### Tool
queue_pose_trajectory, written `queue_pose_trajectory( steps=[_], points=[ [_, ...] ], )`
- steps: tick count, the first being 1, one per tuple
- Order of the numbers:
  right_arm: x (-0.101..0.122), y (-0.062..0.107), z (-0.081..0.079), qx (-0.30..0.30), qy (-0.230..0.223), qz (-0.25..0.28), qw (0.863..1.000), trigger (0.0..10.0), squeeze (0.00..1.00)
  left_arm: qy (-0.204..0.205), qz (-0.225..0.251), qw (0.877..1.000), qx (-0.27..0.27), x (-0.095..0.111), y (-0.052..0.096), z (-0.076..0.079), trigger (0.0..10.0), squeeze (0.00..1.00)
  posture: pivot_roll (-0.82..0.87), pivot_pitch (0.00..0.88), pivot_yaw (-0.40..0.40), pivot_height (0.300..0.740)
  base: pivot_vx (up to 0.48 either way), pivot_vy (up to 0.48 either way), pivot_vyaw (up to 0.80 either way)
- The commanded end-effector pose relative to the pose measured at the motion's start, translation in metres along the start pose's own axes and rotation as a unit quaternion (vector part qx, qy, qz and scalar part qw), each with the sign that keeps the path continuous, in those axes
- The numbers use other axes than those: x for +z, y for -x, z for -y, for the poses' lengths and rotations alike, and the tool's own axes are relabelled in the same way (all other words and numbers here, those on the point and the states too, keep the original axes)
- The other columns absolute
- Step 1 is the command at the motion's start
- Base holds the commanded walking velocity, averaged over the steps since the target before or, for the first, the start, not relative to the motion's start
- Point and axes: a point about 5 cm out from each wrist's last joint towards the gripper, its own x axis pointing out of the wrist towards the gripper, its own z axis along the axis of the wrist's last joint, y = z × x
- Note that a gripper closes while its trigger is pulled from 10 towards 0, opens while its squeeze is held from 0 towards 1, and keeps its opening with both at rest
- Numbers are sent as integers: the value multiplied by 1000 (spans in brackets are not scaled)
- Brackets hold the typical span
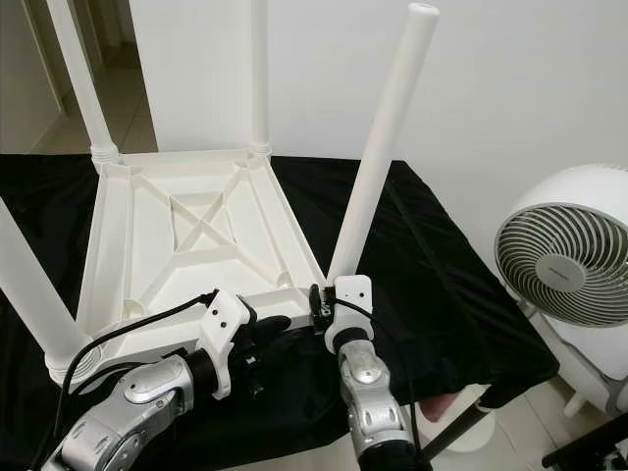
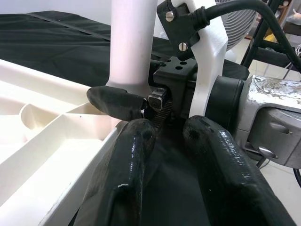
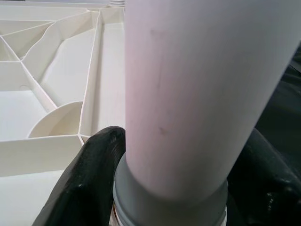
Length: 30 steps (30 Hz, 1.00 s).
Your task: Building children table
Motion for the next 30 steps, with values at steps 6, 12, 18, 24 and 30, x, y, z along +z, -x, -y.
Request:
queue_pose_trajectory(
  steps=[6,12,18,24,30],
  points=[
    [-4,-1,18,-31,9,-25,999,10000,784,4,3,1000,-21,0,0,6,10000,0,50,0,-70,740,0,0,0],
    [3,-2,27,-37,6,-9,999,10000,1000,6,3,1000,-19,0,1,6,10000,0,53,0,-75,740,0,0,0],
    [16,-11,34,49,-22,22,998,10000,1000,9,8,1000,-14,2,1,6,10000,0,56,0,-76,740,0,0,0],
    [31,-21,34,209,0,38,977,10000,0,9,12,1000,-11,3,1,5,10000,0,52,0,-73,740,0,0,0],
    [31,-24,34,288,33,27,957,10000,0,8,13,1000,-9,4,0,3,10000,0,55,0,-73,740,0,0,0]
  ],
)
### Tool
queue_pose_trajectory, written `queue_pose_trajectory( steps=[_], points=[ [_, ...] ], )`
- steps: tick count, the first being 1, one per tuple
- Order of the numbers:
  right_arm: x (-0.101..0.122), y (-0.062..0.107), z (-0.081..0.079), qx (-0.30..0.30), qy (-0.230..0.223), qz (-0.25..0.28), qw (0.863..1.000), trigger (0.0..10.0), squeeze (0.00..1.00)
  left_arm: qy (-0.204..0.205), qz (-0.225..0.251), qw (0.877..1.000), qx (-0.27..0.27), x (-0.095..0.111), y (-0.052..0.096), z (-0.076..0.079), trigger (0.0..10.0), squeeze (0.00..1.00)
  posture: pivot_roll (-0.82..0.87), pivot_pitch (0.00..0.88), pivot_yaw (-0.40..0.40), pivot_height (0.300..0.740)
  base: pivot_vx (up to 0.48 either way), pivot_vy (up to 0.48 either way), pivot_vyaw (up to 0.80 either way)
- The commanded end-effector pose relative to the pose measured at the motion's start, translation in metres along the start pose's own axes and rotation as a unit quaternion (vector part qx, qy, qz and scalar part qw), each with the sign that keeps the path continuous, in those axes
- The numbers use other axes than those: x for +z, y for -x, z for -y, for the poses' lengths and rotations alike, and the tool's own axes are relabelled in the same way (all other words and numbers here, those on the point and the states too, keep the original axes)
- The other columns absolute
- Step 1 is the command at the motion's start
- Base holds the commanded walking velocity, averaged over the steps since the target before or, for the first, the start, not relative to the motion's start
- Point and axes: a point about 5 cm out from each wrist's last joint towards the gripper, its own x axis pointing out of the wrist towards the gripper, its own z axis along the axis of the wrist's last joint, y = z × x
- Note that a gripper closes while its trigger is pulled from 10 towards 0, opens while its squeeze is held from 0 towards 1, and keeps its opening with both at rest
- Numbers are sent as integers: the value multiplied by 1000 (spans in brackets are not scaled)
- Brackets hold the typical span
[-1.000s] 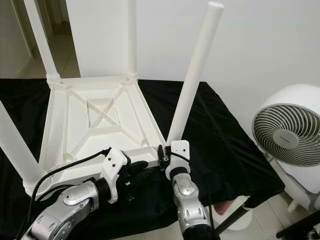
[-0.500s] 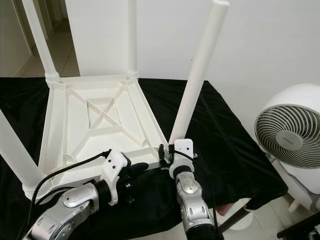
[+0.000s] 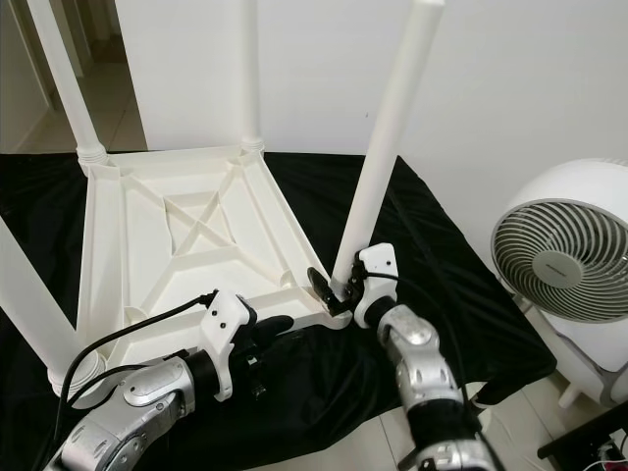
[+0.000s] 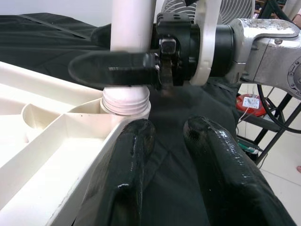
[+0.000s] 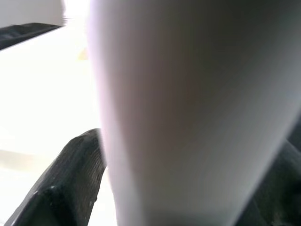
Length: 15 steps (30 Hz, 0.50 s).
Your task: Building children table
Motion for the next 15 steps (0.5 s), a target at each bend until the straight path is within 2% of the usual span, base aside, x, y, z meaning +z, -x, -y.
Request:
queue_pose_trajectory(
  steps=[1,5,6,7,10,11,15],
  points=[
    [-4,-4,-6,55,11,-20,998,10000,0,-2,-1,1000,-6,2,0,-1,10000,0,59,0,-73,740,0,0,0],
    [-8,-3,-6,78,15,-34,996,10000,0,-1,-1,1000,-5,2,0,-1,10000,0,61,0,-73,740,0,0,0],
    [-11,-2,-7,102,20,-44,994,10000,0,-1,0,1000,-3,3,1,-1,10000,0,62,0,-71,740,0,0,0],
    [-15,0,-6,124,22,-56,990,2510,0,0,1,1000,-2,3,1,-1,10000,0,62,0,-70,740,0,0,0],
    [-19,2,-6,139,21,-65,988,2510,0,0,1,1000,-1,4,1,-1,10000,0,59,0,-67,740,0,0,0],
    [-22,5,-5,152,16,-74,985,0,0,1,2,1000,1,4,1,-1,10000,0,58,2,-66,740,0,0,0],
    [-24,11,3,160,-12,-69,985,0,0,2,2,1000,3,4,1,-2,10000,0,52,10,-61,740,0,0,0]
  ],
)
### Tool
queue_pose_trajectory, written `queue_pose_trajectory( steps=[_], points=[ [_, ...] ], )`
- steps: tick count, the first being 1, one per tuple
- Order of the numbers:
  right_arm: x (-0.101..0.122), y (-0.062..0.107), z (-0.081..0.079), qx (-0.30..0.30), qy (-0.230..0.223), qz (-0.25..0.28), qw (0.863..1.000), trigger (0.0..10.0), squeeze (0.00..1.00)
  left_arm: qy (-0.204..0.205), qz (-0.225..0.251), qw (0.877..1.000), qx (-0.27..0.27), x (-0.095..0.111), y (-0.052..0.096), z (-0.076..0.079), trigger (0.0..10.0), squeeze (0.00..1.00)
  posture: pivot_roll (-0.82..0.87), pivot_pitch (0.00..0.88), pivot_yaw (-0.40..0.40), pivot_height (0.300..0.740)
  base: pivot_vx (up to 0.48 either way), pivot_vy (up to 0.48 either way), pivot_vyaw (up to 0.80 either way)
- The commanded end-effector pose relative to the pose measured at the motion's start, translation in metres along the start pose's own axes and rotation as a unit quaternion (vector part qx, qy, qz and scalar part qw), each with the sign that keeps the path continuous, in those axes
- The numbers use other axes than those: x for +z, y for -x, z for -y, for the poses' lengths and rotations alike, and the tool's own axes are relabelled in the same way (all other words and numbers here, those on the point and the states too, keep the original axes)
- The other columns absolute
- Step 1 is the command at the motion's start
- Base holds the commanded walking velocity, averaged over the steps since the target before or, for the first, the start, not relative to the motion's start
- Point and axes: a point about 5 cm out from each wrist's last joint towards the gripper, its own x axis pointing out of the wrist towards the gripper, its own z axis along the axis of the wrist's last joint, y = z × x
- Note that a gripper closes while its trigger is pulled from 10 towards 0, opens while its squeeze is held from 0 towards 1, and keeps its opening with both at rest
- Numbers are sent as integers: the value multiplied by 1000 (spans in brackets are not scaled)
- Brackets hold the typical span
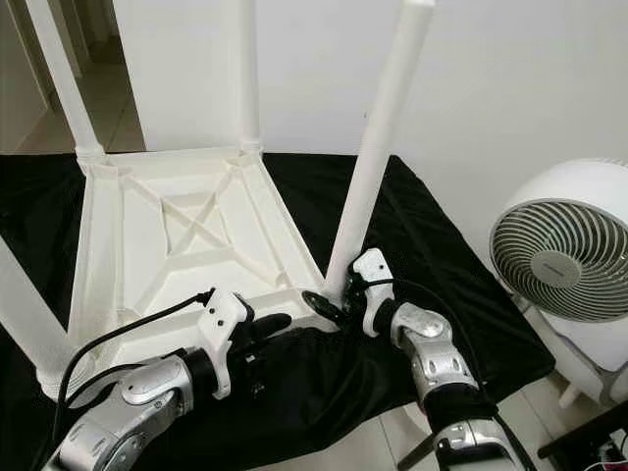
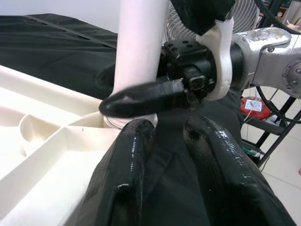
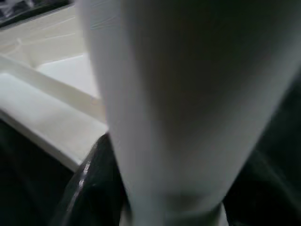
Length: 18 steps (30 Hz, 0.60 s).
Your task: Building children table
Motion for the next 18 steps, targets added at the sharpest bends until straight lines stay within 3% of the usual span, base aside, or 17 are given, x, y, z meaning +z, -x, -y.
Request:
queue_pose_trajectory(
  steps=[1,3,6,9,16,18],
  points=[
    [-9,2,-2,13,-17,-17,1000,0,0,0,0,1000,-3,2,0,0,10000,0,52,10,-61,740,0,0,0],
    [-9,3,0,8,-16,-14,1000,0,0,0,0,1000,-3,2,0,0,10000,0,51,14,-57,740,0,0,0],
    [-8,7,14,-94,20,-26,995,0,0,2,-2,1000,-5,2,1,0,10000,0,44,27,-52,740,0,0,0],
    [-7,9,19,-128,22,-20,991,0,0,3,-2,1000,-6,2,1,1,10000,0,41,35,-49,740,0,0,0],
    [-7,6,19,-211,0,-9,977,0,0,5,-2,1000,-8,3,0,2,10000,0,36,43,-49,740,0,0,0],
    [-7,2,12,-267,-10,0,964,0,0,7,-2,1000,-8,2,0,3,10000,0,35,46,-51,740,0,0,0]
  ],
)
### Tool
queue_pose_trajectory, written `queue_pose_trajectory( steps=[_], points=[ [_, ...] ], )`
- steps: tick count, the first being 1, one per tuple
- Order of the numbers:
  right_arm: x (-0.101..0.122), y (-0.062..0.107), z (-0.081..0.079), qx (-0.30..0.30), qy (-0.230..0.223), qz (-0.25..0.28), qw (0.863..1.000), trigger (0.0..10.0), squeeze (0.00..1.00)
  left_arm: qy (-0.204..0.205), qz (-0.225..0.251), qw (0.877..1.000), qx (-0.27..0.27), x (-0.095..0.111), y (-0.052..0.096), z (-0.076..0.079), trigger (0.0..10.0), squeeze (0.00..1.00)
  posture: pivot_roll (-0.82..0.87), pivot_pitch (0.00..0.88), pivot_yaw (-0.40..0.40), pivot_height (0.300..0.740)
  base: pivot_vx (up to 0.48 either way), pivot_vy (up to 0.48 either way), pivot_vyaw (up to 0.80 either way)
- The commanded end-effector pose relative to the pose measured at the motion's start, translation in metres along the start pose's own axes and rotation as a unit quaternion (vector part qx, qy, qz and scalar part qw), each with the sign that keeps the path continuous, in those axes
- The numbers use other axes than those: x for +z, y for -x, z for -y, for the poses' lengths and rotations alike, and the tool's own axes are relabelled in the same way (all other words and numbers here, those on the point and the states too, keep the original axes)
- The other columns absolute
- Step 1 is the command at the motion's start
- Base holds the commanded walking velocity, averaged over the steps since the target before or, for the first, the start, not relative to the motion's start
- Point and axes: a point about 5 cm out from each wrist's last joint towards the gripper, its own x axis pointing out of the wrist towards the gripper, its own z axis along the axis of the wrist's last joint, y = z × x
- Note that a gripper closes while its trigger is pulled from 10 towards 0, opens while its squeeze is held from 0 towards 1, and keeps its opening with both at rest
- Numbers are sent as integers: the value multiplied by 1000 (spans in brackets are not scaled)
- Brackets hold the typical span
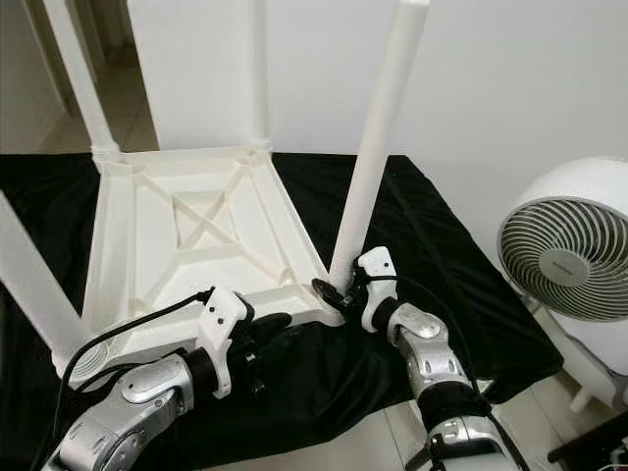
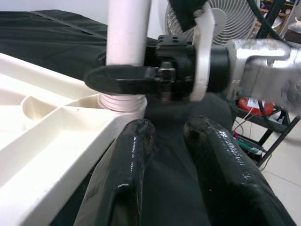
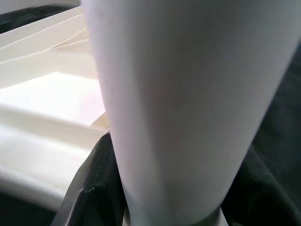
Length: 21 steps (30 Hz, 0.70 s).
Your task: Building children table
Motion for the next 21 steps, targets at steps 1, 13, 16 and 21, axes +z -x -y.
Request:
queue_pose_trajectory(
  steps=[1,13,16,21],
  points=[
    [-4,7,14,-63,19,-24,998,0,0,0,2,1000,-9,3,0,3,10000,0,35,46,-51,740,0,0,0],
    [-8,12,-9,-211,-5,-17,977,0,0,4,-2,1000,-11,1,1,5,10000,0,29,60,-50,740,0,0,0],
    [-7,16,-18,-264,-12,-10,964,0,0,4,-3,1000,-11,1,2,5,10000,0,29,61,-50,740,0,0,0],
    [-8,16,-29,-271,-40,-11,962,0,0,4,-3,1000,-13,1,1,5,10000,0,30,62,-50,740,0,0,0]
  ],
)
